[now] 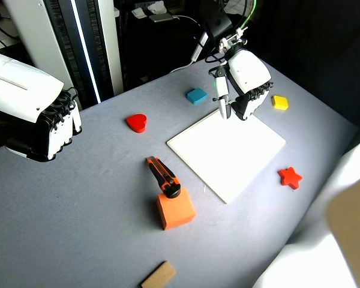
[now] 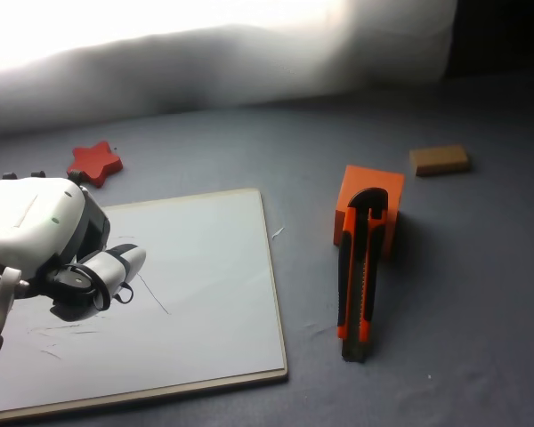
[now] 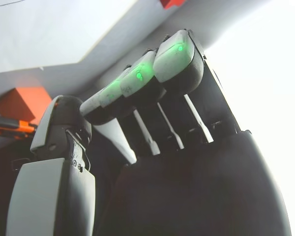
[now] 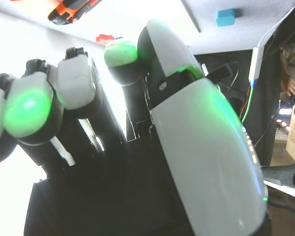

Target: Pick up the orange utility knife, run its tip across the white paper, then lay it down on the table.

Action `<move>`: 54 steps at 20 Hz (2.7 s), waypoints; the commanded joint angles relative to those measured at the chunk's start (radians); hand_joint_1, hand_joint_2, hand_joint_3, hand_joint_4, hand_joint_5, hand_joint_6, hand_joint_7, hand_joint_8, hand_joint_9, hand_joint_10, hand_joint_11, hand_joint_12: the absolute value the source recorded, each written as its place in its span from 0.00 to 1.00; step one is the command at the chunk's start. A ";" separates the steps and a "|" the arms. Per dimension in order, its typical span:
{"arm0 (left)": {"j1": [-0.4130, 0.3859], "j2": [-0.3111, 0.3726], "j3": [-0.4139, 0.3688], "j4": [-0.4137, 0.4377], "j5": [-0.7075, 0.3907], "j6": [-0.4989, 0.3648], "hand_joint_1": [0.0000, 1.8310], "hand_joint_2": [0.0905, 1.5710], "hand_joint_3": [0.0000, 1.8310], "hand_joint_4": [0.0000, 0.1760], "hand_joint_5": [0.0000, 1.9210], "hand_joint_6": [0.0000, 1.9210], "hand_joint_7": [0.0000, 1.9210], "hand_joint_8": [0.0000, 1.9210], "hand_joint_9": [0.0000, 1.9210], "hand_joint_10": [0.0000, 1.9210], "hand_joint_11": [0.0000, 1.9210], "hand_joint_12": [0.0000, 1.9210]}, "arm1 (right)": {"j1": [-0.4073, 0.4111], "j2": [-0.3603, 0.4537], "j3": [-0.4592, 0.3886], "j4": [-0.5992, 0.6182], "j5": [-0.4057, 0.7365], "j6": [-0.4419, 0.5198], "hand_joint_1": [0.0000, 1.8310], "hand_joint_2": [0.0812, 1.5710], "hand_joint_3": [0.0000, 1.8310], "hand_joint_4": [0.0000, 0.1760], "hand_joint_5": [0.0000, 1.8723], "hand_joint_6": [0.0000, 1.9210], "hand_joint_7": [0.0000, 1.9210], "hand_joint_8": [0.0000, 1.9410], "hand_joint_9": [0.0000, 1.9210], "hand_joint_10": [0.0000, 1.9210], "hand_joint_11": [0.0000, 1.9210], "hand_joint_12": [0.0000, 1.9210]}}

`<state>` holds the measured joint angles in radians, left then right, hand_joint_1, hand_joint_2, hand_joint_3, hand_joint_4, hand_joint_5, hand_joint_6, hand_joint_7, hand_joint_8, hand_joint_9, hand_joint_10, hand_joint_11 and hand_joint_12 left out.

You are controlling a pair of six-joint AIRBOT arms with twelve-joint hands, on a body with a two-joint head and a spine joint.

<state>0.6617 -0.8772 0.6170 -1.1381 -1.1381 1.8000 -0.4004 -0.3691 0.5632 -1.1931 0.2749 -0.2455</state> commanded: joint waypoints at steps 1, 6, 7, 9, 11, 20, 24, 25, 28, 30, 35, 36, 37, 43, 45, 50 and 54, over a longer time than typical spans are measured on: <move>-0.007 0.002 0.006 0.064 -0.076 -0.005 0.11 0.73 0.13 0.00 0.06 0.01 0.09 0.04 0.06 0.11 0.00 0.34 | 0.005 0.007 -0.003 0.023 0.036 -0.008 0.17 0.65 0.14 0.00 0.00 0.05 0.03 0.03 0.01 0.05 0.00 0.03; 0.012 0.003 0.006 0.096 -0.076 -0.029 0.13 0.81 0.00 0.00 0.07 0.01 0.10 0.00 0.11 0.01 0.00 0.37 | 0.005 0.005 -0.004 0.023 0.066 -0.008 0.16 0.72 0.01 0.00 0.03 0.01 0.06 0.01 0.04 0.02 0.01 0.00; 0.014 0.003 0.005 0.104 -0.076 -0.033 0.12 0.81 0.00 0.00 0.07 0.01 0.10 0.00 0.11 0.01 0.00 0.37 | 0.012 0.002 -0.001 0.023 0.082 -0.008 0.16 0.72 0.01 0.00 0.02 0.01 0.05 0.00 0.03 0.02 0.00 0.00; 0.019 0.003 0.005 0.122 -0.076 -0.043 0.10 0.82 0.00 0.00 0.07 0.00 0.10 0.00 0.11 0.00 0.00 0.35 | 0.034 -0.018 0.017 0.023 0.153 -0.008 0.16 0.72 0.01 0.00 0.01 0.00 0.05 0.00 0.03 0.01 0.00 0.00; 0.043 0.001 0.019 0.182 -0.076 -0.094 0.10 0.82 0.00 0.00 0.07 0.00 0.10 0.00 0.11 0.00 0.00 0.35 | 0.074 -0.070 0.058 -0.003 0.193 -0.006 0.16 0.72 0.01 0.00 0.01 0.00 0.05 0.00 0.03 0.01 0.00 0.00; 0.051 0.000 0.032 0.172 -0.076 -0.116 0.07 0.83 0.00 0.00 0.07 0.00 0.08 0.00 0.08 0.00 0.00 0.35 | 0.168 -0.318 0.319 -0.445 0.272 0.244 0.58 0.68 0.00 0.00 0.00 0.00 0.00 0.00 0.00 0.00 0.00 0.00; 0.052 -0.009 0.035 0.174 -0.067 -0.124 0.11 0.81 0.00 0.00 0.08 0.00 0.09 0.00 0.08 0.00 0.00 0.34 | 0.187 -0.399 0.340 -0.500 0.159 0.267 0.59 0.67 0.00 0.00 0.00 0.00 0.00 0.00 0.00 0.00 0.00 0.00; 0.054 -0.020 0.044 0.180 -0.067 -0.140 0.10 0.81 0.00 0.00 0.07 0.00 0.08 0.00 0.08 0.00 0.00 0.32 | 0.177 -0.419 0.341 -0.501 0.133 0.267 0.59 0.67 0.00 0.00 0.00 0.00 0.00 0.00 0.00 0.00 0.00 0.00; 0.055 -0.066 0.088 0.254 -0.067 -0.224 0.11 0.82 0.00 0.00 0.03 0.00 0.05 0.00 0.04 0.00 0.00 0.19 | 0.143 -0.485 0.351 -0.501 0.059 0.268 0.58 0.68 0.00 0.00 0.00 0.00 0.00 0.00 0.00 0.00 0.00 0.00; 0.045 -0.080 0.094 0.266 -0.067 -0.232 0.08 0.83 0.00 0.00 0.02 0.00 0.06 0.00 0.05 0.00 0.00 0.21 | 0.124 -0.524 0.367 -0.501 0.027 0.268 0.58 0.67 0.00 0.00 0.00 0.00 0.00 0.00 0.00 0.00 0.00 0.00; 0.046 -0.081 0.076 0.257 -0.082 -0.204 0.11 0.82 0.00 0.00 0.01 0.00 0.04 0.00 0.01 0.00 0.00 0.12 | 0.088 -0.613 0.435 -0.502 0.006 0.250 0.58 0.67 0.00 0.00 0.00 0.00 0.00 0.00 0.00 0.00 0.00 0.00; 0.049 -0.080 0.068 0.247 -0.082 -0.204 0.12 0.82 0.00 0.00 0.01 0.00 0.04 0.00 0.02 0.00 0.00 0.12 | 0.083 -0.632 0.452 -0.502 0.004 0.244 0.58 0.67 0.00 0.00 0.00 0.00 0.00 0.00 0.00 0.00 0.00 0.00; 0.051 -0.078 0.060 0.235 -0.082 -0.203 0.12 0.82 0.00 0.00 0.02 0.00 0.04 0.00 0.02 0.00 0.00 0.15 | 0.079 -0.652 0.469 -0.502 0.003 0.239 0.59 0.67 0.00 0.00 0.00 0.00 0.00 0.00 0.00 0.00 0.00 0.00; 0.055 -0.073 0.053 0.189 -0.091 -0.185 0.14 0.81 0.00 0.00 0.02 0.00 0.01 0.00 0.01 0.00 0.00 0.16 | 0.063 -0.756 0.551 -0.502 -0.007 0.221 0.57 0.68 0.00 0.00 0.00 0.00 0.00 0.00 0.00 0.00 0.00 0.00; 0.056 -0.073 0.055 0.185 -0.096 -0.181 0.13 0.81 0.00 0.00 0.02 0.00 0.02 0.00 0.02 0.00 0.00 0.16 | 0.055 -0.780 0.571 -0.502 -0.006 0.233 0.56 0.70 0.01 0.00 0.00 0.00 0.00 0.00 0.00 0.00 0.00 0.00; 0.061 -0.073 0.052 0.167 -0.097 -0.186 0.11 0.82 0.00 0.00 0.02 0.00 0.01 0.00 0.02 0.00 0.00 0.15 | 0.032 -0.844 0.618 -0.499 -0.031 0.240 0.58 0.70 0.00 0.00 0.00 0.00 0.00 0.00 0.00 0.00 0.00 0.00; 0.060 -0.073 0.053 0.147 -0.104 -0.188 0.12 0.82 0.00 0.00 0.03 0.00 0.04 0.00 0.03 0.01 0.00 0.19 | 0.010 -0.868 0.653 -0.499 -0.036 0.243 0.57 0.70 0.00 0.00 0.00 0.00 0.00 0.00 0.00 0.00 0.00 0.00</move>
<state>0.7269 -0.9569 0.6701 -1.0477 -1.1454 1.6176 -0.3943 -1.2381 1.2144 -1.7107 0.2394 0.0002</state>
